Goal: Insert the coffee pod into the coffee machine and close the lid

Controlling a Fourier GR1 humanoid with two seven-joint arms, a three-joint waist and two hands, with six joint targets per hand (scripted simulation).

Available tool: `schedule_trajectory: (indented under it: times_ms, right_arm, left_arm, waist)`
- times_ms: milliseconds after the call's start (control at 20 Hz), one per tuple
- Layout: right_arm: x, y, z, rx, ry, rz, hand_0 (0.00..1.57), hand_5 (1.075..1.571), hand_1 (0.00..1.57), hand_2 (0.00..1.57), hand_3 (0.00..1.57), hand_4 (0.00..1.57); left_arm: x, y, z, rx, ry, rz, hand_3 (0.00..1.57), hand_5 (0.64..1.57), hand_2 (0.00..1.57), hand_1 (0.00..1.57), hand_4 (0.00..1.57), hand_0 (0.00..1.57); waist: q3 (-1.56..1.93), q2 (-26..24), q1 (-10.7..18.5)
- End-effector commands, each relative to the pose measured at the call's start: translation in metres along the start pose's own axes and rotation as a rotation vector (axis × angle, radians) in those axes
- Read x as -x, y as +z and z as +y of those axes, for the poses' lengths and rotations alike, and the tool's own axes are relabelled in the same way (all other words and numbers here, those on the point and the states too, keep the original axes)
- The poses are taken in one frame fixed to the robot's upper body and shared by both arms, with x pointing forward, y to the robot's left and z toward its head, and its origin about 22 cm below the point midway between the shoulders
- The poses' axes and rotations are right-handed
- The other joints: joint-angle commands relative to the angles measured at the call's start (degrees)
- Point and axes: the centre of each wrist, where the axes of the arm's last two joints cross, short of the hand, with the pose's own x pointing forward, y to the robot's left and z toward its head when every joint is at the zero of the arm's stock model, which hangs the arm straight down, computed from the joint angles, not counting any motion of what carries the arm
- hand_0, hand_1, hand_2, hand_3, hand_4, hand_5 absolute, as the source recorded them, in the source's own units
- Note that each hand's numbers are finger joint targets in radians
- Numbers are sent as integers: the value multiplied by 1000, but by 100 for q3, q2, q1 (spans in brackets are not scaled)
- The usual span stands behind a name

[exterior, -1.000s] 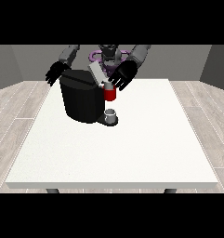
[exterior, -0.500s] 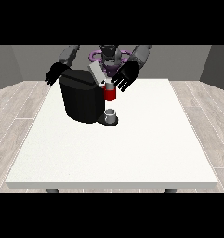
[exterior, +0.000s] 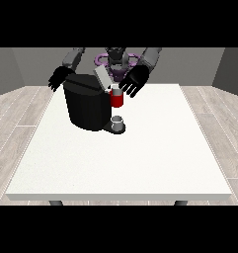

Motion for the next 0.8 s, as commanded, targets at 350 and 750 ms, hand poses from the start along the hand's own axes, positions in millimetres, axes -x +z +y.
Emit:
schedule_trajectory:
  times_ms: [350, 750]
  right_arm:
    - [-8, -4, 13, 24, 11, -27, 0, 1571, 0, 0, 0, 465]
    - [-9, -8, -10, 22, 15, -1, 0, 1571, 0, 0, 0, 360]
  left_arm:
    - [14, 7, 8, 85, -110, -51, 0, 1571, 0, 0, 0, 0]
    - [16, 7, 12, 78, -109, -18, 0, 1571, 0, 0, 0, 0]
  waist:
    - [-7, 113, 129]
    - [-7, 21, 57]
